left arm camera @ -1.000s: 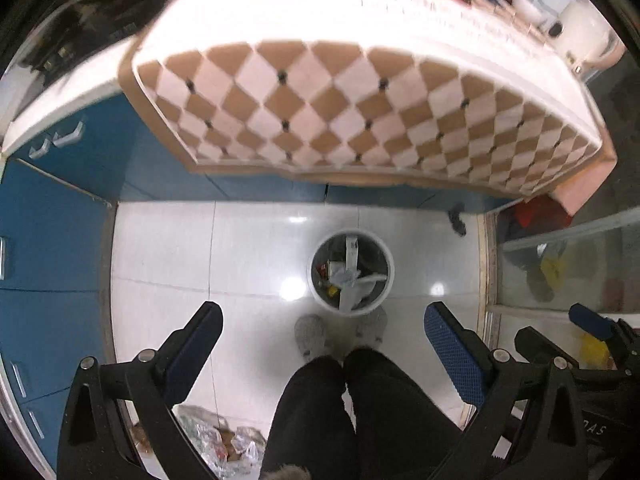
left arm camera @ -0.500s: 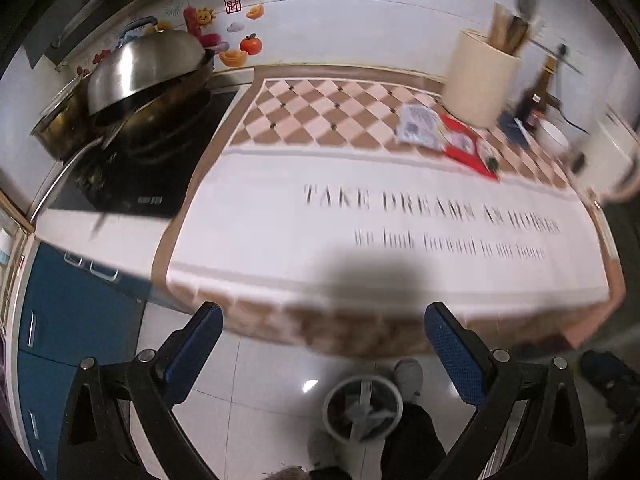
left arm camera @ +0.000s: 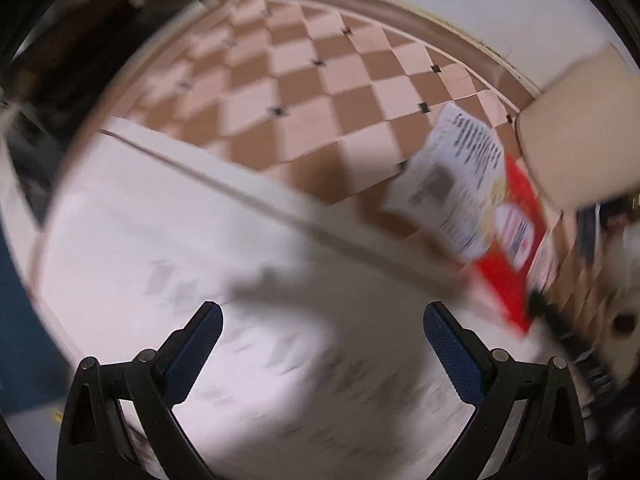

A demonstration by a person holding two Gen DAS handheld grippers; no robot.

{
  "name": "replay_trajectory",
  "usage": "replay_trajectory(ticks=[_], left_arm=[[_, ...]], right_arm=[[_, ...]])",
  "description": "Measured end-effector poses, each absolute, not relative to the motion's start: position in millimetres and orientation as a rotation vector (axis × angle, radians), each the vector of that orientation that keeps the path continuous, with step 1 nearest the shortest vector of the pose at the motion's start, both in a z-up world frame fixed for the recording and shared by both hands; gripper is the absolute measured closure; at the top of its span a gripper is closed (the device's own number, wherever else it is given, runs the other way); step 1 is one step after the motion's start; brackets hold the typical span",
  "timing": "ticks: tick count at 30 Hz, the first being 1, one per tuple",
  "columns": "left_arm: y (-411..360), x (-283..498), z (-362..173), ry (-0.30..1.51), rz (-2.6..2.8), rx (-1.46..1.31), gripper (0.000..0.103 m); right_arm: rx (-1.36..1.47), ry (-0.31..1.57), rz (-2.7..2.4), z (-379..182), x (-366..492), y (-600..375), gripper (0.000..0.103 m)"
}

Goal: Collect trash

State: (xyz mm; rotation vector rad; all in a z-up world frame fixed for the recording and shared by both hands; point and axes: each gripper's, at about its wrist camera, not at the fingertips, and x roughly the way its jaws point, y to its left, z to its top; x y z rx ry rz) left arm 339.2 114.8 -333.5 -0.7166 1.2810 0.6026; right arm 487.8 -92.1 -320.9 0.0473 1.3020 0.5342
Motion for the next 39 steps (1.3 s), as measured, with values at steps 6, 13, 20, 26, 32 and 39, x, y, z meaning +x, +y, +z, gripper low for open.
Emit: replay_trajectory(ticks=[6, 13, 20, 26, 32, 39], left_arm=[[126.2, 402.6, -361.8, 1.241, 0.541, -0.923, 0.002], [127.0, 435.6, -355.5, 1.212, 0.612, -0.813, 0.079], [118.4, 419.0, -308.5, 1.122, 0.612, -0.638, 0.099], [115.3, 385.7, -252.2, 1.004, 0.600, -0.524, 0.101], [135.2, 318.1, -209.5, 0.891, 0.563, -0.534, 0.103], [137.8, 199.2, -158.3, 0.791, 0.442, -0.524, 0.103]], right_arm=[[-0.009, 1.311, 0.578, -355.0, 526.3, -68.6, 0.092], [0.009, 1.310, 0.617, -358.6, 528.8, -68.4, 0.092], [0.074, 1.326, 0.624, -353.3, 532.6, -79.8, 0.093], [0.126, 1.276, 0.624, -321.4, 519.1, -105.0, 0.094], [0.098, 1.217, 0.631, -289.1, 477.2, -111.3, 0.094], [0.075, 1.139, 0.560, -240.3, 377.8, -136.0, 0.095]])
